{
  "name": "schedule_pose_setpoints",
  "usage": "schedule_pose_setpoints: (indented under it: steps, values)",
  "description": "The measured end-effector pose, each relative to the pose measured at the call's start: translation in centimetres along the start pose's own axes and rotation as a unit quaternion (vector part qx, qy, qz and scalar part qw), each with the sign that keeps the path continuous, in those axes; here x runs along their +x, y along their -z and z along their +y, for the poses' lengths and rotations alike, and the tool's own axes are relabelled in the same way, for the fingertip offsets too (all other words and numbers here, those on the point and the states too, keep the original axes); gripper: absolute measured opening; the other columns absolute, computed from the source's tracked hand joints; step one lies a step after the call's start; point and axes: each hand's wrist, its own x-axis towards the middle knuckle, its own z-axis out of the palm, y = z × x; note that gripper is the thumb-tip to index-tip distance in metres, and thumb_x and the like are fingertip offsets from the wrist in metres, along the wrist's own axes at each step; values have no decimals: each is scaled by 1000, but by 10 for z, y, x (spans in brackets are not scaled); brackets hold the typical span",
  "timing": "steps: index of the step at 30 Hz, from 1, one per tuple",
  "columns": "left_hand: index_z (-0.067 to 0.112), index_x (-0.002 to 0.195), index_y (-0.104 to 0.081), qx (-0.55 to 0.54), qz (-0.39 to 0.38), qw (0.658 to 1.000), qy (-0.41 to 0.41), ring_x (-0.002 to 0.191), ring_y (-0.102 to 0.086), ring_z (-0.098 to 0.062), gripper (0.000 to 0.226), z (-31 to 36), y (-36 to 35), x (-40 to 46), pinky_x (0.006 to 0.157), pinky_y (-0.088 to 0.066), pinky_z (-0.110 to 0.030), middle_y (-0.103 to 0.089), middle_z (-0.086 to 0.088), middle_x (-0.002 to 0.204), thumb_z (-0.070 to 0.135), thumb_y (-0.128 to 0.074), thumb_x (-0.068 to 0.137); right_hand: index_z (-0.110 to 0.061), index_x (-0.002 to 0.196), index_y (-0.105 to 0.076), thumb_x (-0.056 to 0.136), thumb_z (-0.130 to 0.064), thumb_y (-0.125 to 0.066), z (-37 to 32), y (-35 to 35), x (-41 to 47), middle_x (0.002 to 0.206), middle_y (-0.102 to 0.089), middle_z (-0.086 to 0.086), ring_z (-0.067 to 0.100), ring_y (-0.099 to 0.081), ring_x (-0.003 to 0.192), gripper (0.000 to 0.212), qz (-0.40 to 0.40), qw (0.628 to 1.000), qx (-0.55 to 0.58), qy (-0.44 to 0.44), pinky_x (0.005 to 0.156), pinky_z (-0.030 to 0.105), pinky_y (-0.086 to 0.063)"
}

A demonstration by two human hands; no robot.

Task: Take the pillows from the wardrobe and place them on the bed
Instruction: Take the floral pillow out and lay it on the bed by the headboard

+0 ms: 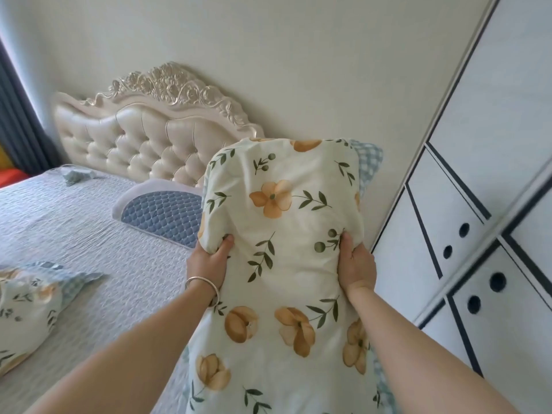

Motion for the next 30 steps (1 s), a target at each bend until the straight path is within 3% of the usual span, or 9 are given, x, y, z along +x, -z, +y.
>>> schedule_pose_setpoints:
  steps: [9, 14, 17, 20, 23, 30]
  values:
    - [17, 124, -56, 18, 16, 1000, 10, 93, -58, -27, 74, 24, -69, 155, 82, -47, -39, -63, -5, 99, 61, -57, 65, -3, 117, -57, 74, -69, -12, -9, -91, 160, 108, -65, 21, 38, -59, 99, 90, -22, 1000, 14, -13, 83, 39, -45]
    - [19, 124, -56, 18, 46, 999, 22, 96, -60, -27, 69, 14, -102, 222, 87, -49, -41, -63, -3, 100, 59, -61, 67, -3, 123, -53, 80, -57, -18, 0, -144, 237, 116, -62, 23, 39, -56, 107, 78, -52, 999, 17, -7, 85, 37, -41]
    - [18, 125, -55, 25, 83, 996, 34, 94, -57, -26, 56, 7, -123, 264, 85, -46, -38, -61, -2, 100, 50, -65, 80, -3, 125, -52, 90, -55, -24, 6, -183, 292, 119, -61, 25, 40, -55, 110, 68, -96, 995, 13, -2, 85, 37, -40]
    - [21, 125, -56, 22, 133, 989, 60, 97, -58, -27, 64, 2, -145, 305, 91, -47, -42, -63, -3, 103, 57, -63, 73, -1, 124, -51, 97, -49, -27, 8, -227, 353, 123, -59, 24, 39, -53, 113, 60, -151, 988, 3, 7, 91, 39, -40]
    - [19, 122, -59, 27, 189, 976, 104, 98, -59, -30, 71, 0, -162, 345, 92, -48, -47, -65, -5, 102, 62, -58, 65, -7, 130, -48, 97, -48, -24, 0, -271, 409, 130, -56, 18, 37, -51, 118, 58, -225, 974, -13, 25, 95, 39, -39]
    - [13, 112, -65, 3, 283, 942, 181, 94, -62, -31, 50, -15, -180, 416, 86, -50, -43, -68, -9, 99, 49, -69, 77, -13, 134, -44, 94, -54, -27, -19, -360, 493, 135, -53, 14, 35, -48, 123, 61, -347, 937, -35, 27, 100, 40, -35]
